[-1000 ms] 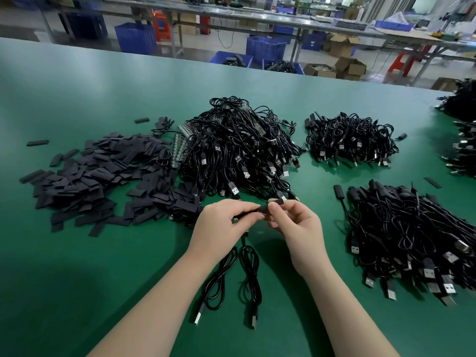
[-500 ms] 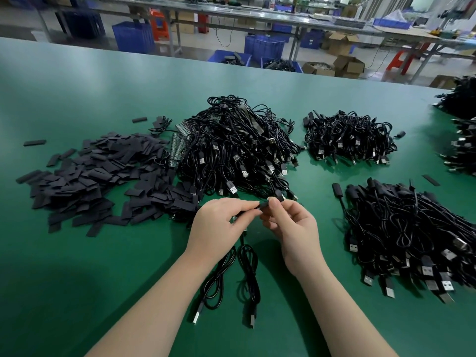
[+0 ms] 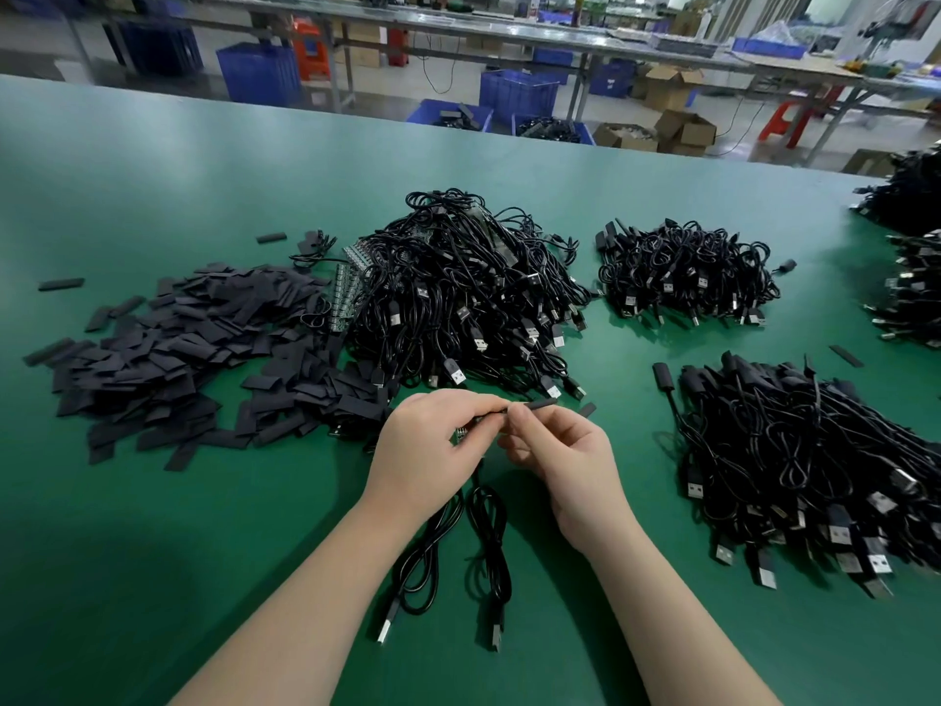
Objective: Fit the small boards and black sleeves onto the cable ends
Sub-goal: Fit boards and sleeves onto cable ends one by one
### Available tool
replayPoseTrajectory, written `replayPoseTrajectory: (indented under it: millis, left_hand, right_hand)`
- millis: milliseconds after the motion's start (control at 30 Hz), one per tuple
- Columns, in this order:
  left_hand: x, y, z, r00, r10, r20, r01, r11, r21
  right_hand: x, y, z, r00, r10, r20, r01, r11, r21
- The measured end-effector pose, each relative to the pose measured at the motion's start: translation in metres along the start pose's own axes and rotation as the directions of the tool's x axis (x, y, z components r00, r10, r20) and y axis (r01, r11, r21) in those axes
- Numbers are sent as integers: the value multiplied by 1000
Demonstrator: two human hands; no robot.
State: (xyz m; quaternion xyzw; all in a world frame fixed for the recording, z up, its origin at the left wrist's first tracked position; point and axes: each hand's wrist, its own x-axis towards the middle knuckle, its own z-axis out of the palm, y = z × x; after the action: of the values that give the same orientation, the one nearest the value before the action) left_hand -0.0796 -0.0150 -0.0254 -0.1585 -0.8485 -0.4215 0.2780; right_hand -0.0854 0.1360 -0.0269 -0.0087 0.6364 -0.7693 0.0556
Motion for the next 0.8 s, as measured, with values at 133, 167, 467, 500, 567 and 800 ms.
replayPoseTrajectory:
  millis: [133, 167, 467, 500, 567, 800]
  left_hand:
    - [2, 0, -1, 1000, -15, -1, 15, 1000, -21]
    - [2, 0, -1, 1000, -8, -5, 8, 1000, -28]
    - [0, -4, -1, 997, 63, -40, -64, 998, -10]
    - [0, -4, -1, 997, 72, -29, -72, 997, 4]
    - [1, -4, -2, 998, 61, -19, -61, 998, 30]
    - [0, 0, -3, 997, -55, -48, 54, 998, -8]
  right_hand:
    - [0, 0, 2, 999, -25, -33, 25, 1000, 0]
    - [0, 0, 3, 999, -26, -28, 26, 1000, -3]
    - [-1, -2, 2, 998, 47, 37, -48, 998, 28]
    - [-1, -3, 2, 997, 52, 49, -53, 998, 28]
    - [-2, -4, 1, 999, 16, 41, -16, 1000, -1]
    - [-3, -7, -4, 960, -234, -152, 212, 966, -151]
